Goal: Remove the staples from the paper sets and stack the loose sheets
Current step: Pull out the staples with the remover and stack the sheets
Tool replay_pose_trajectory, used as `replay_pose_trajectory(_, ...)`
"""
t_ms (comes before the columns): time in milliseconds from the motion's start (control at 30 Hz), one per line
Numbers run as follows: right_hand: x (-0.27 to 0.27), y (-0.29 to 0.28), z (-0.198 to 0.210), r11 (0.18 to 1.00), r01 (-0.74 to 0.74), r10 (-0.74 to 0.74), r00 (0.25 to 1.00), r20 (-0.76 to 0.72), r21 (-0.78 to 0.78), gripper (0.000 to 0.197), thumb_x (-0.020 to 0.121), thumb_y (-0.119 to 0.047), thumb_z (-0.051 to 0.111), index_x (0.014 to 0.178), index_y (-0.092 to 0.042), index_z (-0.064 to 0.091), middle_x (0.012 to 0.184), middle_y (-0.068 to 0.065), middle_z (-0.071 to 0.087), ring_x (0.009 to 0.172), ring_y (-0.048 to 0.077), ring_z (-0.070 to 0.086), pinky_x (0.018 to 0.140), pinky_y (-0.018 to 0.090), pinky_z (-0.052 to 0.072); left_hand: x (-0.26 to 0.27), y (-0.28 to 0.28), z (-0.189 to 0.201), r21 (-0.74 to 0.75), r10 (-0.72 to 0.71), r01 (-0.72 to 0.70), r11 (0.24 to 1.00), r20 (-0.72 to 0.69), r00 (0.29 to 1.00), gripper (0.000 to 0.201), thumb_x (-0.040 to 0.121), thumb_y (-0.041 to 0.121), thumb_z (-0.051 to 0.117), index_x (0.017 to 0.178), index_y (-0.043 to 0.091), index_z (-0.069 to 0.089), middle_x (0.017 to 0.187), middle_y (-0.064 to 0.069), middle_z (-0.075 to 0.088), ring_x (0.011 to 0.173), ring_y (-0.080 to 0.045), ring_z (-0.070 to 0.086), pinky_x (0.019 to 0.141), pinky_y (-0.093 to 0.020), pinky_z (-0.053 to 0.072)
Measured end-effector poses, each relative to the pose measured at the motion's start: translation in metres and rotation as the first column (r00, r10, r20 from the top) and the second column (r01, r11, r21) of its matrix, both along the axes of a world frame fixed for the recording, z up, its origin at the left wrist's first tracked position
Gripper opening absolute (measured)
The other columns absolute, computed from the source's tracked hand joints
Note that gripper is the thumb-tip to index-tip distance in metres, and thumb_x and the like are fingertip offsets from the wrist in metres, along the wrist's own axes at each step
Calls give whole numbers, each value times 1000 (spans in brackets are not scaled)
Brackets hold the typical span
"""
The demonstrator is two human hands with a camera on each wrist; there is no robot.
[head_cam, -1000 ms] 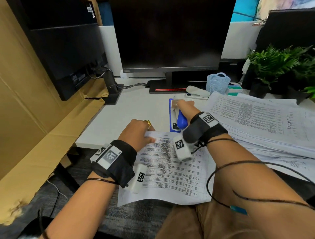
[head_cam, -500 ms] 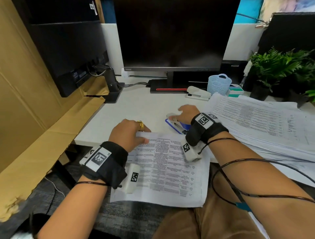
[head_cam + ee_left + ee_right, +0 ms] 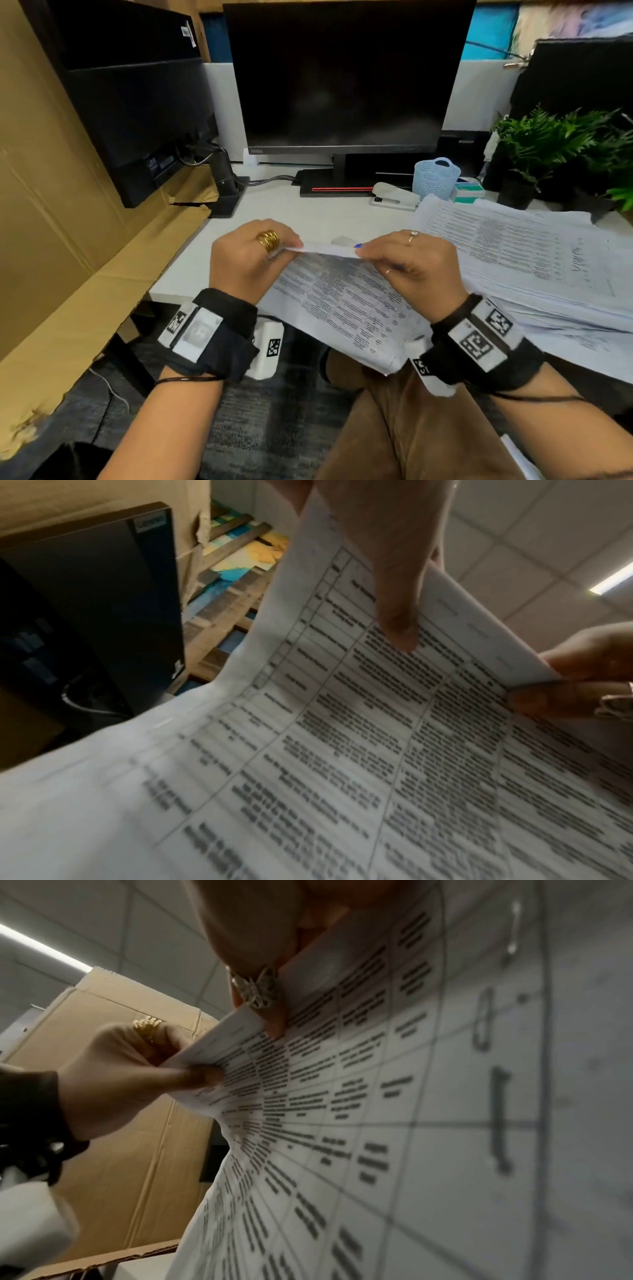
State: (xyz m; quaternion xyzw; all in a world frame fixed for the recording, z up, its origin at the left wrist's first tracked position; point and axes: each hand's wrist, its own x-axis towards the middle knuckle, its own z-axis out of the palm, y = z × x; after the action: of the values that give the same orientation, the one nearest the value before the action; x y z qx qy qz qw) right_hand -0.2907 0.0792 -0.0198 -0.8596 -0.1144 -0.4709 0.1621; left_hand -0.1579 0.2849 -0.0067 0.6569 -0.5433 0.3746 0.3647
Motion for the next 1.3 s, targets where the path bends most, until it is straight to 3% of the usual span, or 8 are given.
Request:
replay_pose_trajectory(133, -23, -15, -5, 991, 43, -27, 992, 122, -130, 13, 85, -9, 66, 88, -15, 77, 89, 2, 73, 73, 19, 69, 57, 33, 55, -8, -5, -10, 4, -78, 78, 997, 121, 990, 6, 76, -2, 73, 74, 3, 72, 87, -7, 72, 77, -20, 66, 62, -32, 54)
replay_pose_trajectory(833, -65, -43, -13, 993, 113, -111, 988, 110, -19, 20, 79, 4, 63, 87, -9, 75, 88, 0, 73, 81, 13, 69, 69, 30, 56, -32, -39, -7, 35, -178, 176, 984, 100, 979, 5, 78, -1, 72, 81, 3, 73, 90, -10, 71, 80, -24, 68, 62, -37, 55)
replay_pose_trajectory(933, -78, -53, -13, 977, 190, -200, 974, 103, 95, 11, 80, -1, 66, 83, -8, 74, 78, -1, 71, 70, 11, 67, 61, 28, 53, -34, -49, -1, 30, -134, 140, 990, -149, 980, 31, 79, 23, 73, 109, 22, 63, 102, 2, 68, 92, -14, 65, 78, -31, 53)
replay_pose_trajectory(1000, -91, -60, -12, 950, 246, -264, 962, 72, 192, 7, 77, 0, 70, 79, -7, 71, 72, -6, 66, 67, 1, 62, 61, 16, 49, -34, -57, 1, 105, -97, 159, 982, -445, 890, 51, 75, 39, 71, 121, 33, 49, 108, 12, 63, 97, -8, 61, 82, -25, 49)
replay_pose_trajectory(1033, -98, -63, -11, 935, 264, -282, 958, 46, 236, 6, 76, 0, 69, 78, -6, 69, 71, -9, 63, 70, -5, 60, 63, 8, 45, -32, -62, -2, 170, -57, 169, 971, -522, 851, 49, 75, 42, 66, 119, 33, 48, 106, 13, 62, 95, -8, 60, 79, -25, 49)
replay_pose_trajectory(1100, -114, -71, -13, 904, 302, -306, 951, -35, 302, 7, 77, -7, 66, 80, -12, 64, 69, -13, 59, 70, -10, 57, 63, 2, 39, -36, -73, -8, 303, 10, 151, 941, -472, 882, 26, 80, 45, 56, 102, 32, 54, 87, 10, 62, 82, -15, 61, 65, -27, 47)
replay_pose_trajectory(1200, -139, -81, -15, 825, 456, -407, 889, -210, 333, 25, 80, -18, 68, 92, -34, 52, 78, -21, 58, 73, 3, 57, 63, 9, 42, -55, -97, -10, 333, -17, 139, 933, -342, 939, 19, 88, 44, 47, 87, 29, 59, 69, 11, 55, 63, -20, 59, 50, -22, 33)
replay_pose_trajectory(1300, -160, -81, -7, 768, 573, -527, 820, -225, 288, 51, 74, -6, 73, 113, -27, 49, 101, -14, 58, 93, 10, 58, 77, 30, 52, -81, -128, -3, 341, -56, 149, 928, -267, 962, 16, 89, 31, 56, 96, 23, 68, 82, 5, 68, 72, -20, 63, 54, -16, 34)
